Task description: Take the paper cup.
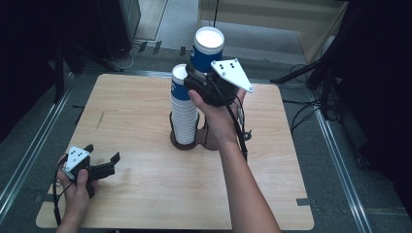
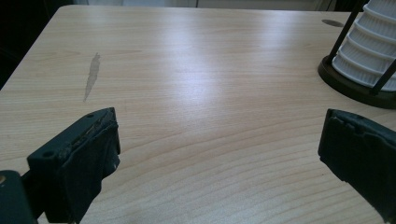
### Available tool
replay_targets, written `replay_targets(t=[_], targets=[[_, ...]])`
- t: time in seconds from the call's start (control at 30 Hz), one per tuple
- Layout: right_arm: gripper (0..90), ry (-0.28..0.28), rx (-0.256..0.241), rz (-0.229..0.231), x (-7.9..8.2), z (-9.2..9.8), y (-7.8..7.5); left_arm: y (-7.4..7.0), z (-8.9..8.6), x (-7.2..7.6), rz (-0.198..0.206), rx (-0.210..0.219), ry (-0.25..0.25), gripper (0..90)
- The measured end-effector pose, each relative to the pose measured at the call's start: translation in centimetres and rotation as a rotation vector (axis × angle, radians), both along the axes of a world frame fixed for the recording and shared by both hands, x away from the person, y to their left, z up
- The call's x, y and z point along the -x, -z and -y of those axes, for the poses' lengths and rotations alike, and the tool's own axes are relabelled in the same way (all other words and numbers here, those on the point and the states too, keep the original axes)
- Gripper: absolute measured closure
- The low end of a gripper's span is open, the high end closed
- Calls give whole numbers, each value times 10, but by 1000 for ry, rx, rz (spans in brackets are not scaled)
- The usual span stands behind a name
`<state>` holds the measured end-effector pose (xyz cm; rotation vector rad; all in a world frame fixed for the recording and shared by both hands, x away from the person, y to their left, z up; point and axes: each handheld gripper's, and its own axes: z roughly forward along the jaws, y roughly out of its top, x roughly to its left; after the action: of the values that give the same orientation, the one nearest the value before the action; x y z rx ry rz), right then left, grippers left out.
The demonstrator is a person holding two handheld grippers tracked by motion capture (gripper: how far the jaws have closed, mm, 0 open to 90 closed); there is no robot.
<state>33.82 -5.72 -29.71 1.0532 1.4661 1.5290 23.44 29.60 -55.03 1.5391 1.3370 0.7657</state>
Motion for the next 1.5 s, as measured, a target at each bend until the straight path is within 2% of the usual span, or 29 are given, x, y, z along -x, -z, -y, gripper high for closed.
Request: replay_targets(t=[0.63, 0.77, 0.87, 1.33, 1.5], targets=[[167, 65, 4, -24, 8, 38, 19, 0, -1, -1, 17, 14, 18, 0], [167, 71, 13, -20, 12, 42, 22, 0, -2, -1, 19, 16, 21, 0], [167, 108, 36, -15, 16, 47, 29, 0, -2, -1, 18, 18, 23, 0], [168, 113, 28, -25, 29, 60, 50, 0, -2, -1, 18, 22, 25, 0], [170, 108, 43, -34, 35, 64, 62, 0, -3, -1, 17, 25, 27, 0]])
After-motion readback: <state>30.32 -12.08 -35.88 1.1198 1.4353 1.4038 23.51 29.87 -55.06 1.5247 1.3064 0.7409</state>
